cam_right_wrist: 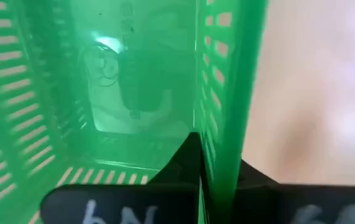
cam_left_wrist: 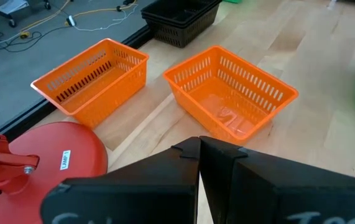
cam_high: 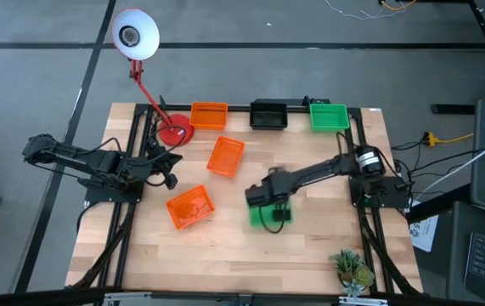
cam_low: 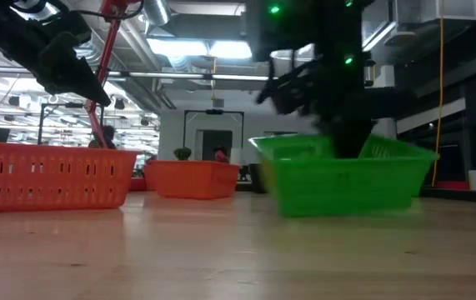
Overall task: Stack baskets by color
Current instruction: Stack the bottom green bin on top of the stacked green bin
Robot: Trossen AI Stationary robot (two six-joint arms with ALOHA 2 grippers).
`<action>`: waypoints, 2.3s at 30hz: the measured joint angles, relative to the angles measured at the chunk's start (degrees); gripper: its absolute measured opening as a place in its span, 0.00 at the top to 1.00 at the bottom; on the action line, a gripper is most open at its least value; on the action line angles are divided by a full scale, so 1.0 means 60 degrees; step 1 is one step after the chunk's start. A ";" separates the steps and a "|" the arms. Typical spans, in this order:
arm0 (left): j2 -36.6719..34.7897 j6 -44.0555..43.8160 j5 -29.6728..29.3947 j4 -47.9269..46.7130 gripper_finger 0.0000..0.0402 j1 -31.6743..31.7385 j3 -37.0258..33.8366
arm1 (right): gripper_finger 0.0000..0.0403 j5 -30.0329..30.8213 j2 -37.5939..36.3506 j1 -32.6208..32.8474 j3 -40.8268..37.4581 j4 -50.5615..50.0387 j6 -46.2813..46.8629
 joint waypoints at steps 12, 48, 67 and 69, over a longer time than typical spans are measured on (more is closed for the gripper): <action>-0.0004 0.0005 -0.0007 -0.0004 1.00 0.0004 0.0000 | 1.00 0.3973 -0.3373 -0.1798 -0.0157 -0.3700 0.0310; -0.0004 0.0018 -0.0522 -0.0040 1.00 0.0004 0.0000 | 1.00 0.4841 -0.3644 -0.9278 -0.0160 -0.2278 -0.5911; -0.0001 0.0015 -0.0584 -0.0067 1.00 0.0001 0.0000 | 1.00 0.5703 -0.2510 -1.0554 -0.0160 -0.1762 -0.7680; -0.0001 0.0011 -0.0584 -0.0069 1.00 0.0002 0.0000 | 1.00 0.5711 -0.2510 -1.0457 -0.0160 -0.1560 -0.7779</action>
